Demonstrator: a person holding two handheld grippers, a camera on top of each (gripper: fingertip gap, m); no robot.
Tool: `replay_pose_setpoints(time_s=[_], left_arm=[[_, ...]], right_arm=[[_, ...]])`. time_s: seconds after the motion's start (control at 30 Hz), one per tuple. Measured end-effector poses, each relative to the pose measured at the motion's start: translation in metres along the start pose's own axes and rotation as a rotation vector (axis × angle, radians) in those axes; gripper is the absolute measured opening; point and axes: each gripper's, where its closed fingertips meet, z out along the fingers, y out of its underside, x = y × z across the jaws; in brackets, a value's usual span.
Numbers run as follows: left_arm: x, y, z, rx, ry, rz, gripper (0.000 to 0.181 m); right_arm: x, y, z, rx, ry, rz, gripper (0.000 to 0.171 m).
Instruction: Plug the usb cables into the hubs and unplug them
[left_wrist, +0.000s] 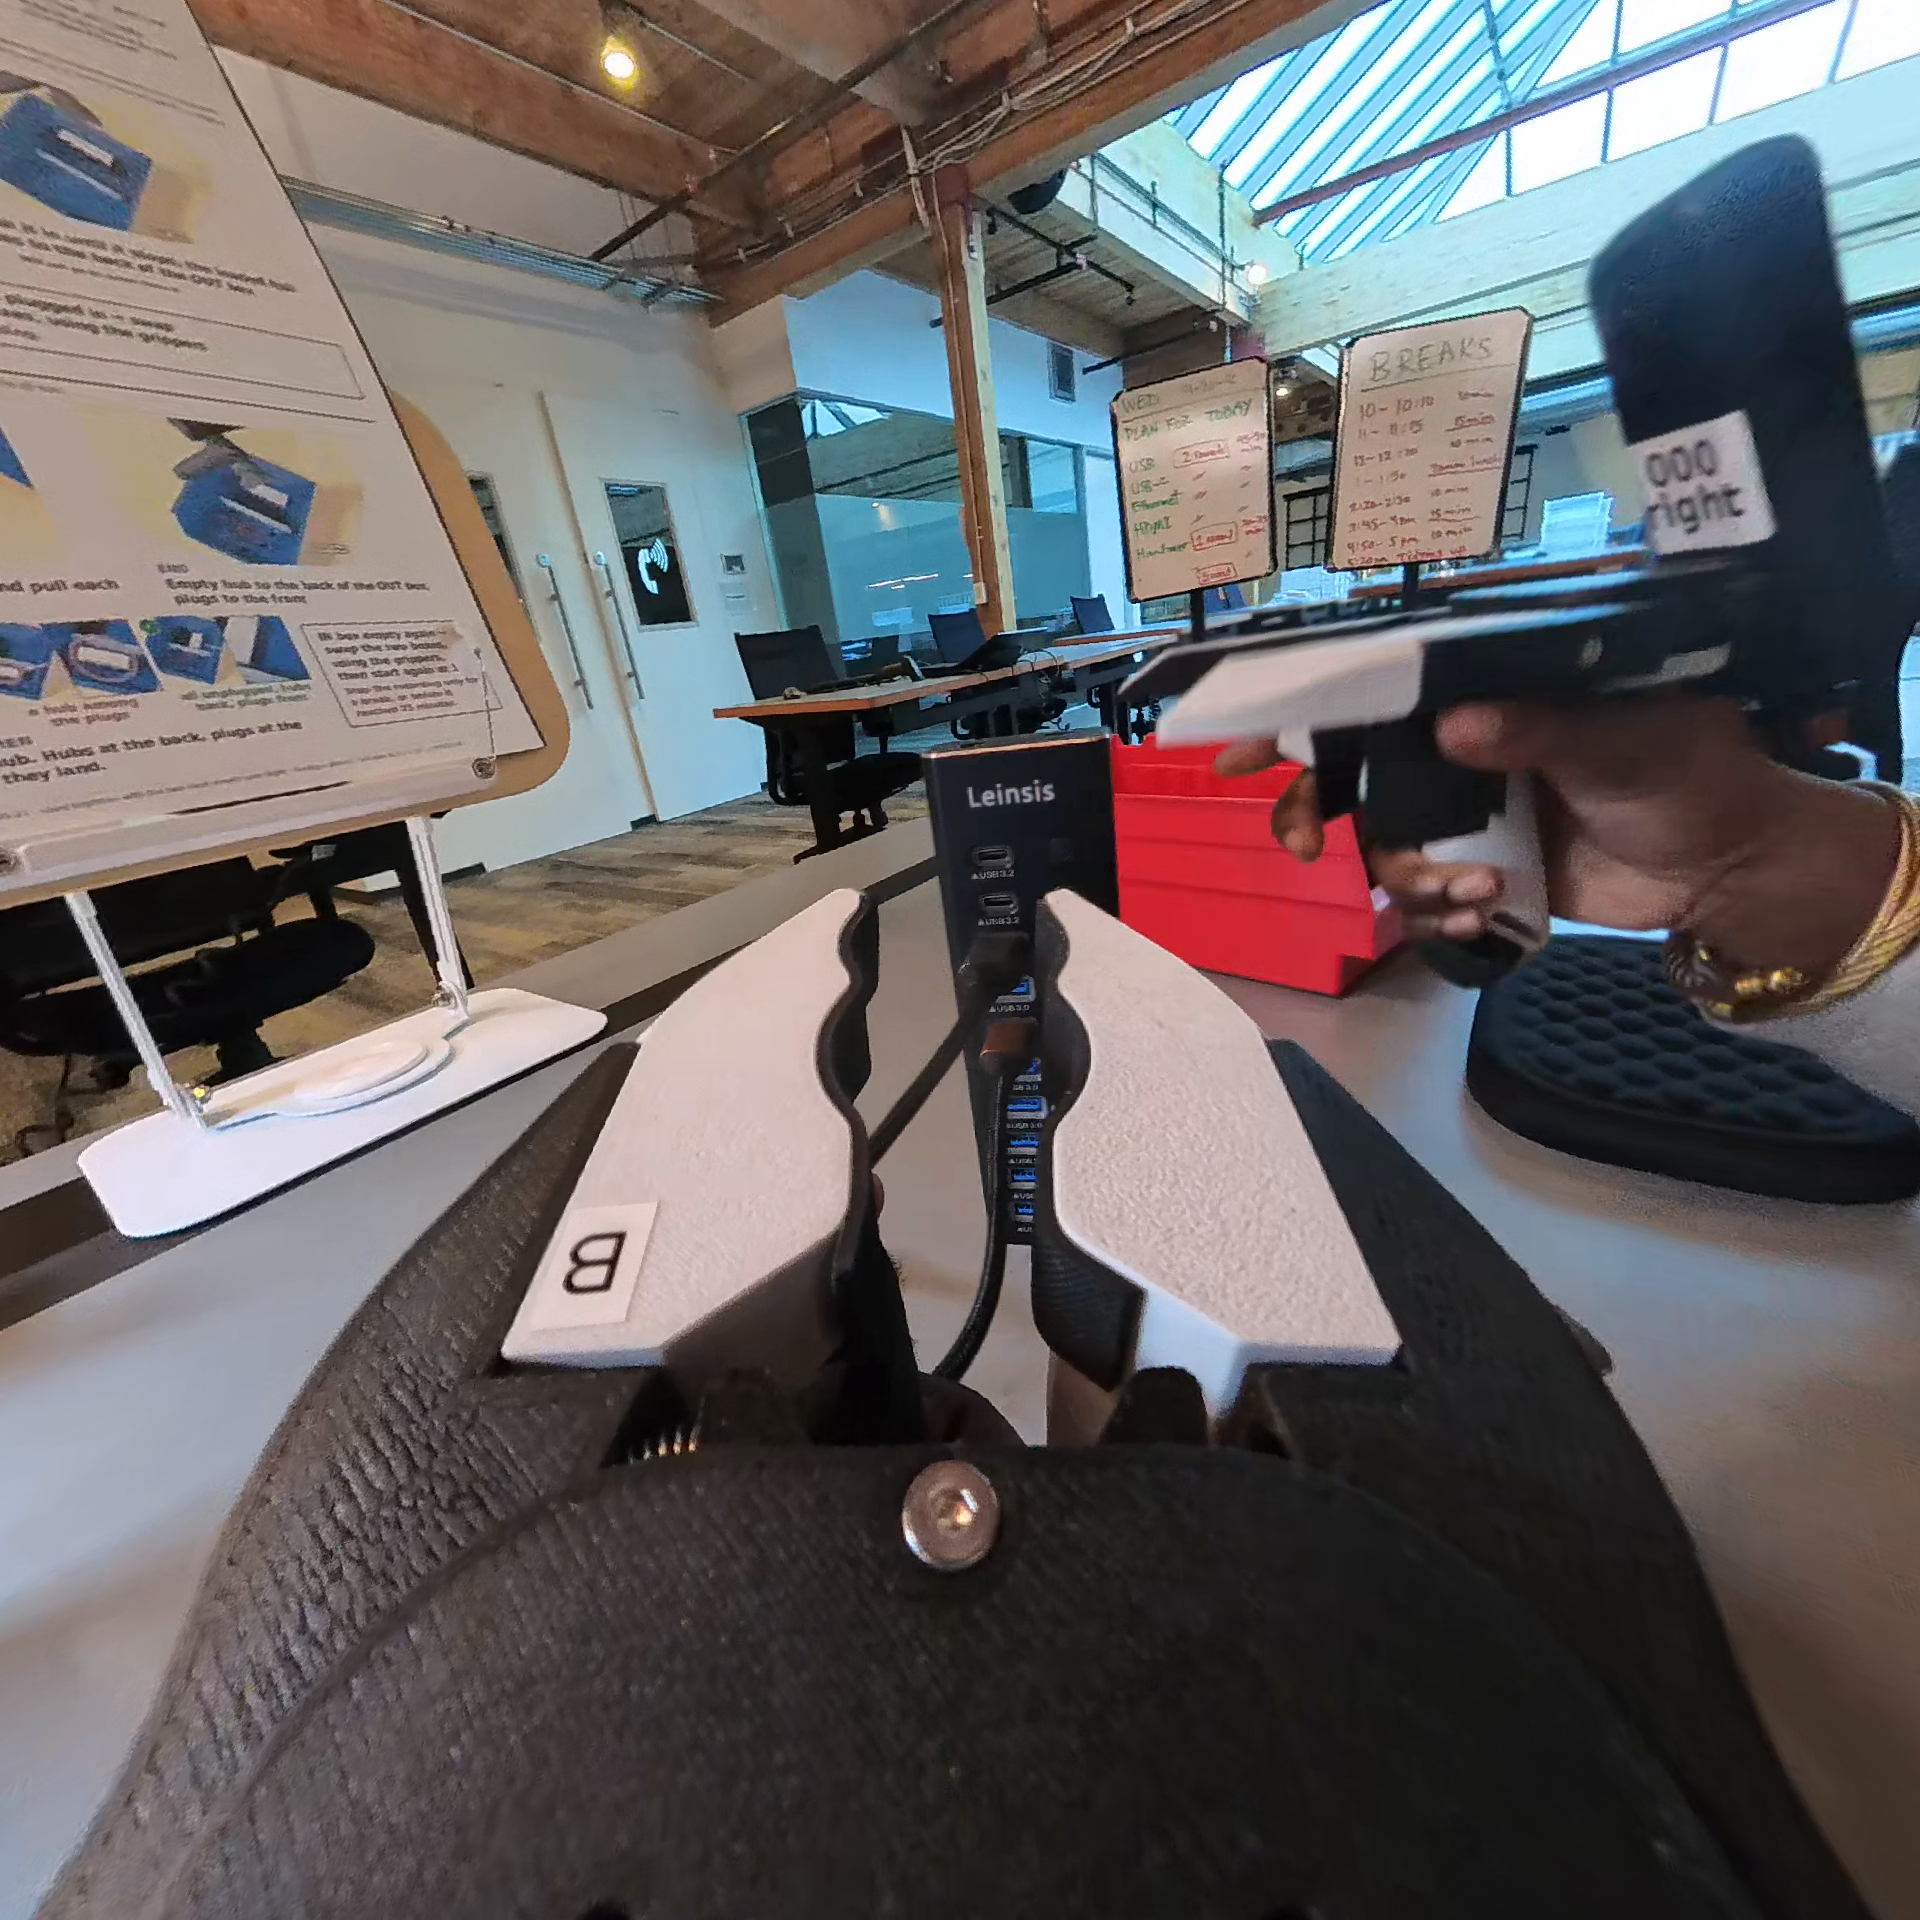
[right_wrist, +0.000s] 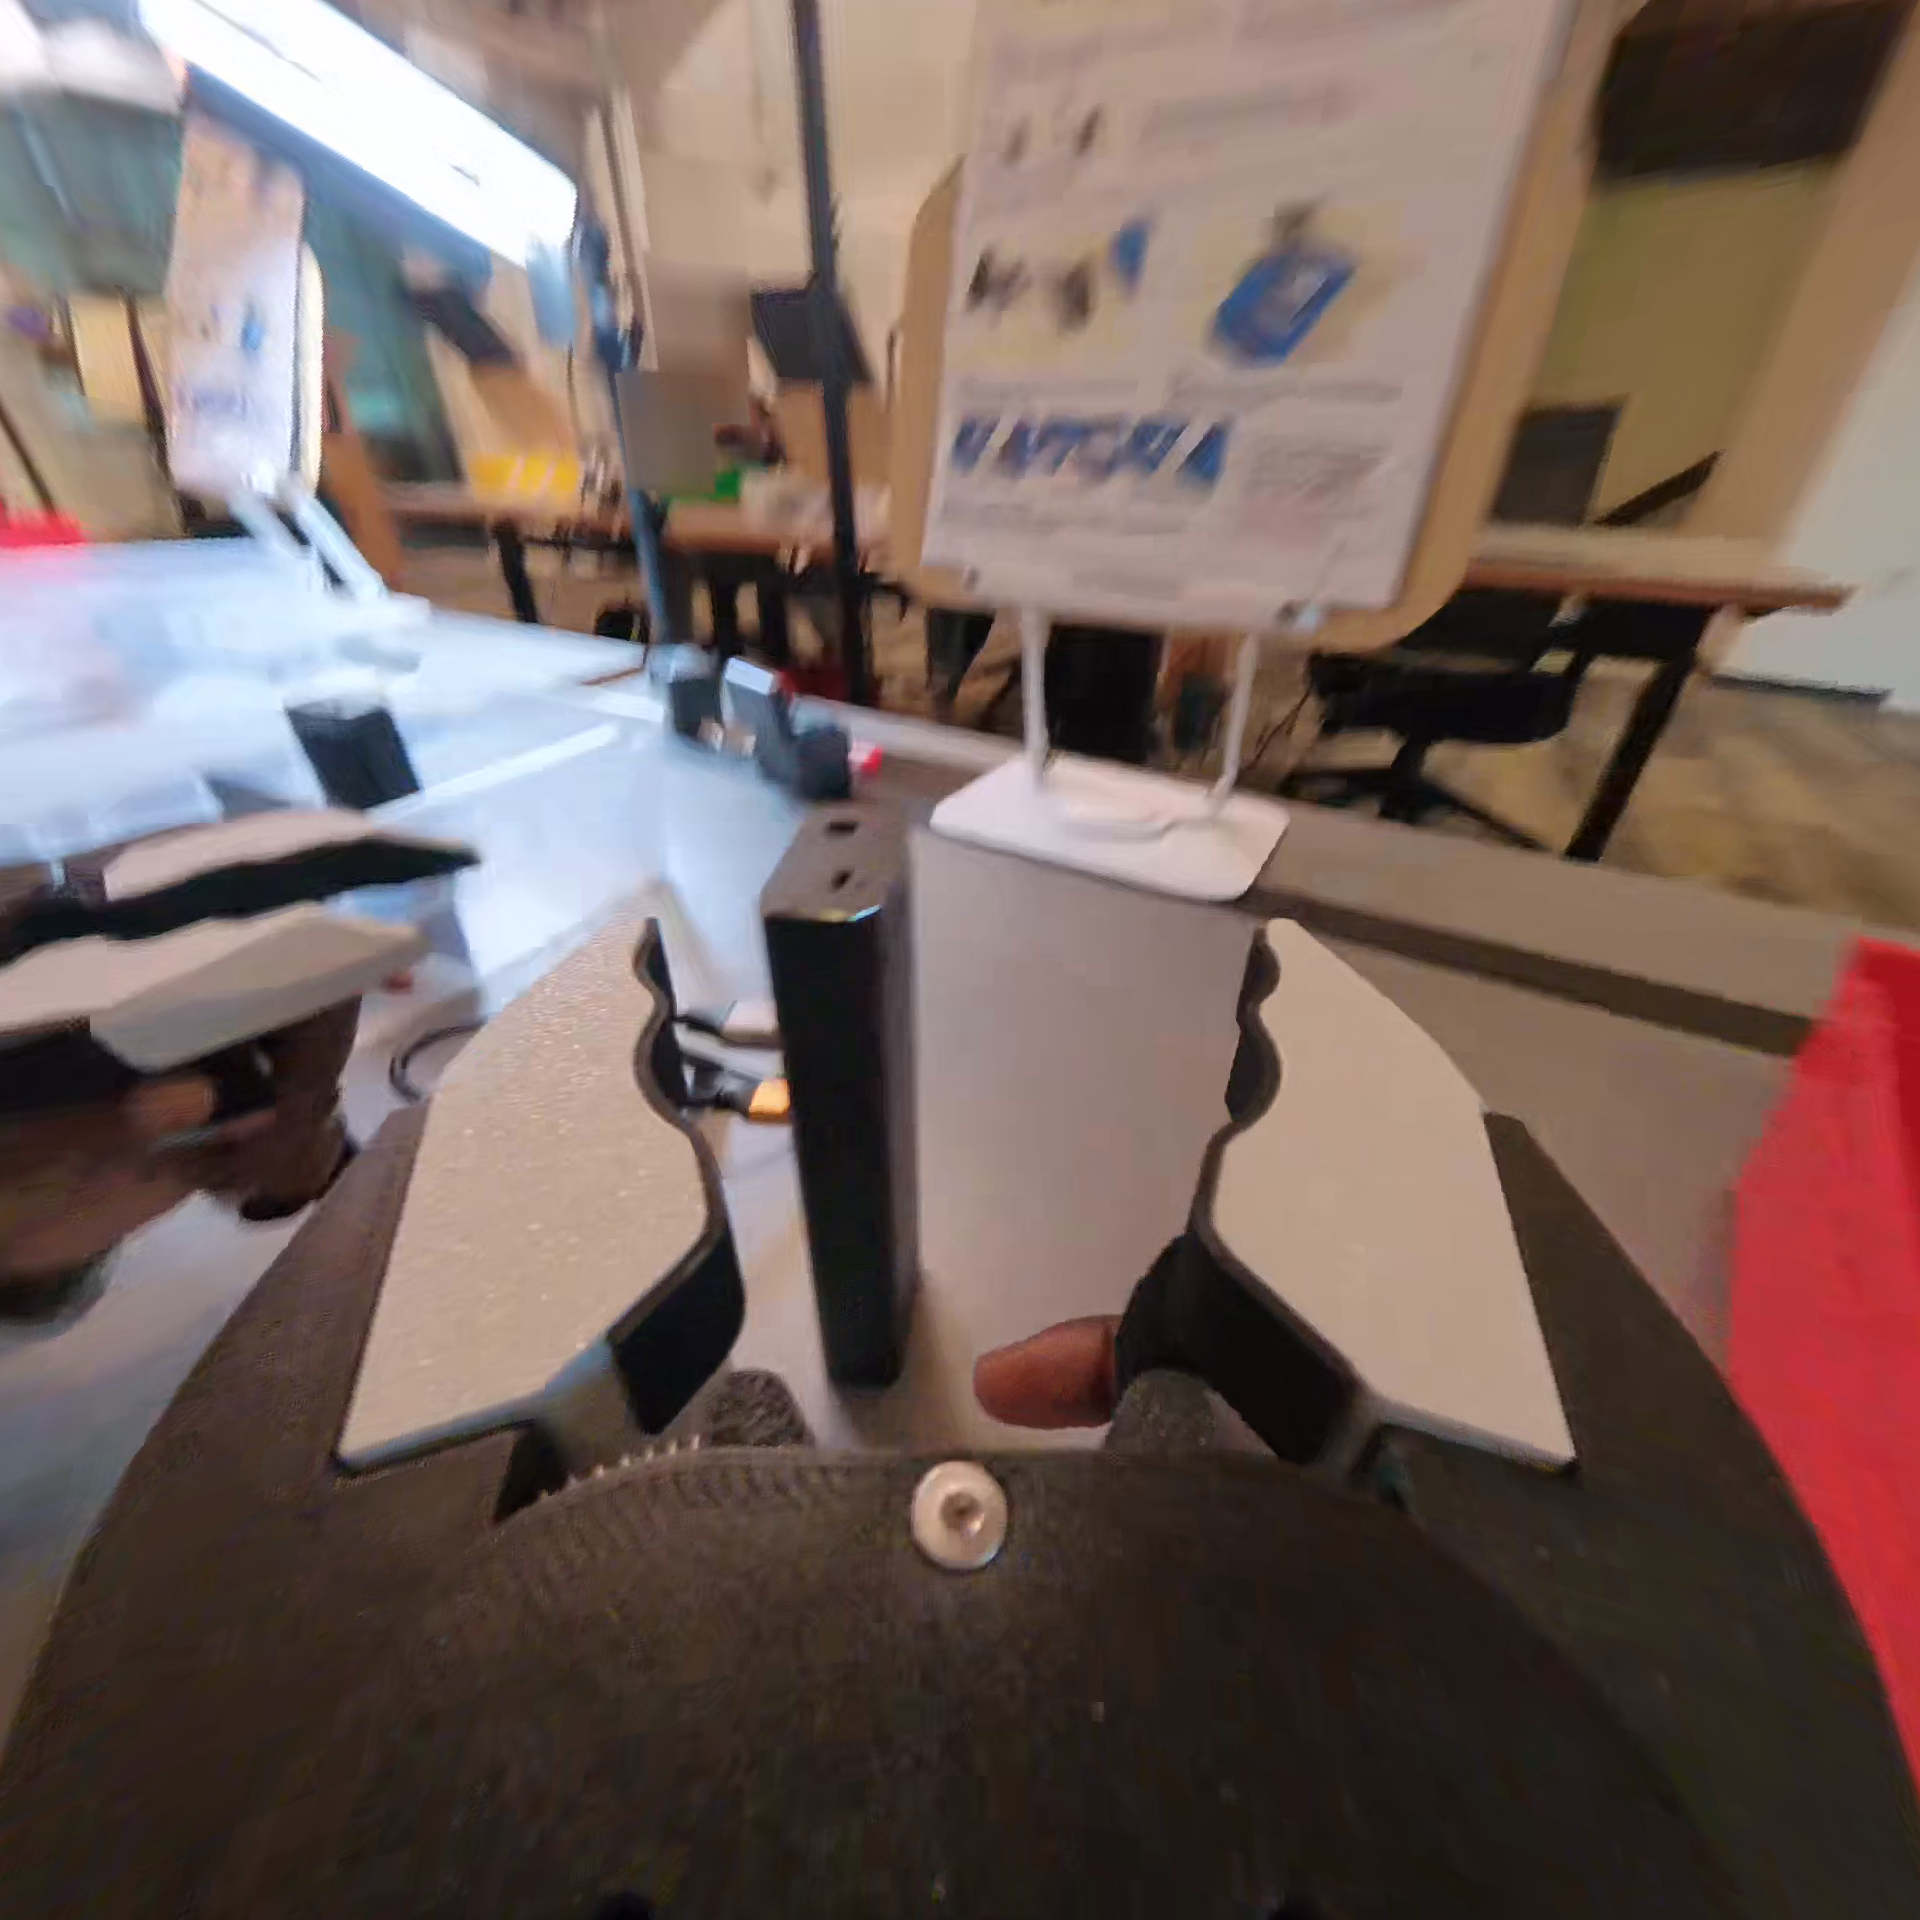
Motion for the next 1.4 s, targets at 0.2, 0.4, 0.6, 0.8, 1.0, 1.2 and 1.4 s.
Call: replay_pose_setpoints(time_s=[0.2,0.4,0.6,0.8,1.0,1.2,1.4], left_arm=[[0.001,-0.002,0.000,0.003,-0.004,0.012,0.028],[-0.001,-0.002,0.000,0.009,-0.016,0.000,0.028],[-0.001,0.002,0.001,-0.013,-0.019,0.024,0.029],[-0.001,0.004,0.001,-0.018,-0.016,0.019,0.029],[0.000,0.006,0.002,-0.024,-0.017,0.024,0.029],[-0.002,0.006,0.002,-0.028,-0.020,0.024,0.029],[-0.001,0.008,0.002,-0.040,-0.023,0.050,0.029]], right_arm=[[-0.026,0.023,0.031,-0.222,-0.083,-0.018,0.029],[0.004,-0.046,0.040,-0.107,-0.016,-0.191,0.027],[0.102,-0.205,0.001,0.184,0.293,-0.295,0.027],[0.208,-0.216,-0.073,0.279,0.713,-0.188,0.027],[0.304,-0.132,-0.087,0.068,0.859,0.014,0.028],[0.344,-0.040,-0.100,-0.323,0.869,0.195,0.028],[0.349,0.030,-0.095,-0.614,0.789,0.282,0.028]])
